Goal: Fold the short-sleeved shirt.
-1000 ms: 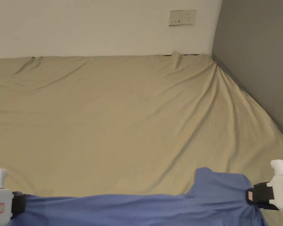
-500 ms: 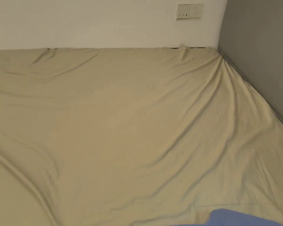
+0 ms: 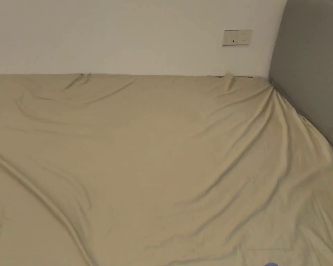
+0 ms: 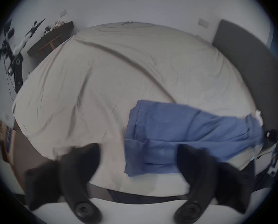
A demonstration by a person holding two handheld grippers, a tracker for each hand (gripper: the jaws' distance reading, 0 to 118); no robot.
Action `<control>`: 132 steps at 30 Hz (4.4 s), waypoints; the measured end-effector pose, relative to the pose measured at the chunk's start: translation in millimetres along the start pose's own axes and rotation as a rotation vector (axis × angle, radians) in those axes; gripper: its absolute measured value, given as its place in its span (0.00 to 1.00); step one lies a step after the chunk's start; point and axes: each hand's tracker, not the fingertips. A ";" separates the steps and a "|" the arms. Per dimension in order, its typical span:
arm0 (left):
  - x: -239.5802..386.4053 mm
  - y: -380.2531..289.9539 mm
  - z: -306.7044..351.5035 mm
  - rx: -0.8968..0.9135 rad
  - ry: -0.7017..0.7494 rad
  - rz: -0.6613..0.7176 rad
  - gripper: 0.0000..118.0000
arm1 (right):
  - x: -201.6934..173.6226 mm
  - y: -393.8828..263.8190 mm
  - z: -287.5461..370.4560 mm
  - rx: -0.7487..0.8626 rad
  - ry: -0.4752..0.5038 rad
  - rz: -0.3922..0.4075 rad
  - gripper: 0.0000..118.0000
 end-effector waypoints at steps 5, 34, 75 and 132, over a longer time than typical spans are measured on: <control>-7.1 20.9 66.4 0.351 -0.373 0.295 0.98 | -23.6 17.0 64.5 0.428 0.128 -0.087 0.84; -141.8 -11.4 -143.9 -0.217 -0.974 0.736 0.90 | -100.4 12.1 50.6 0.288 0.246 -0.193 0.03; 144.5 14.2 -87.5 -0.147 -0.318 -0.157 0.04 | -78.5 -9.5 83.2 0.395 0.305 -0.282 0.03; -13.2 -28.7 -167.3 -0.383 -1.142 0.763 1.00 | -78.6 -21.3 96.1 0.375 0.284 -0.350 0.03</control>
